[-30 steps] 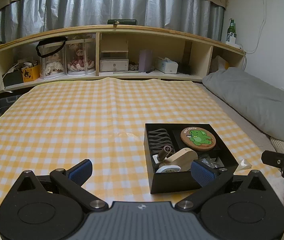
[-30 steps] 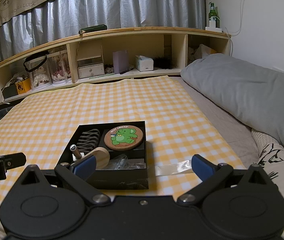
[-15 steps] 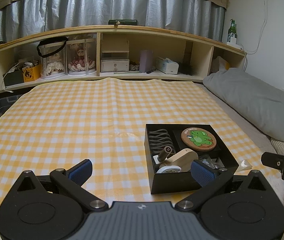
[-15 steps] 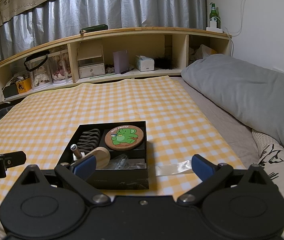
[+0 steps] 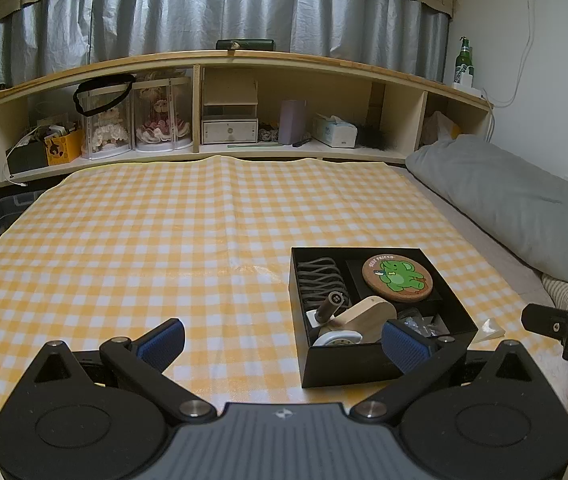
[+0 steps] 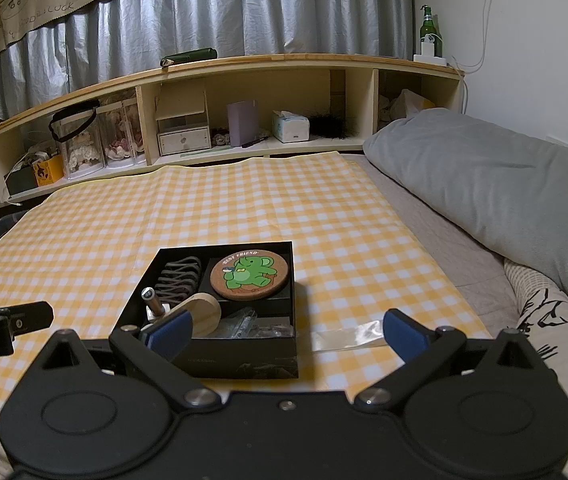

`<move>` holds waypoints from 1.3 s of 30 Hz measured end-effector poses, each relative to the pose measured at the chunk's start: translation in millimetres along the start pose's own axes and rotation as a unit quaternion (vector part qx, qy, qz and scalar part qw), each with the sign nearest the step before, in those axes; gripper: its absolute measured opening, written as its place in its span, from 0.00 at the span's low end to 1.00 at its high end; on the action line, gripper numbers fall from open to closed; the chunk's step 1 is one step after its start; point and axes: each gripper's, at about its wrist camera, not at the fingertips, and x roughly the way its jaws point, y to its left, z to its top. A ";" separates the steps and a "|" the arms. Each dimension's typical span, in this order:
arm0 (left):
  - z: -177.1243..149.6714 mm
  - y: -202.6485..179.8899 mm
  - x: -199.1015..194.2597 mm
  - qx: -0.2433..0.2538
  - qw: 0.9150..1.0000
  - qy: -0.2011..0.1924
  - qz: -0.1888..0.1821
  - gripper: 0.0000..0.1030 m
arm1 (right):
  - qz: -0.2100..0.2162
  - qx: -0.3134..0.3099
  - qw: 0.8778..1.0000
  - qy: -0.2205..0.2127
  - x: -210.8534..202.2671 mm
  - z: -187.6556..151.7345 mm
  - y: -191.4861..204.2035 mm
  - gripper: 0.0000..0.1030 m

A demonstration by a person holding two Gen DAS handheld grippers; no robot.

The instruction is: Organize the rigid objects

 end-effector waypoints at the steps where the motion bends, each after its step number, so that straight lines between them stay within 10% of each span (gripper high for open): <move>1: 0.1 0.0 -0.1 0.000 1.000 0.000 0.000 1.00 | 0.000 0.000 1.000 0.000 -0.3 0.2 -0.1 1.00; 39: 0.4 2.7 -2.2 -0.001 1.000 0.002 0.007 1.00 | 0.002 0.000 1.000 0.000 -0.2 0.0 0.5 1.00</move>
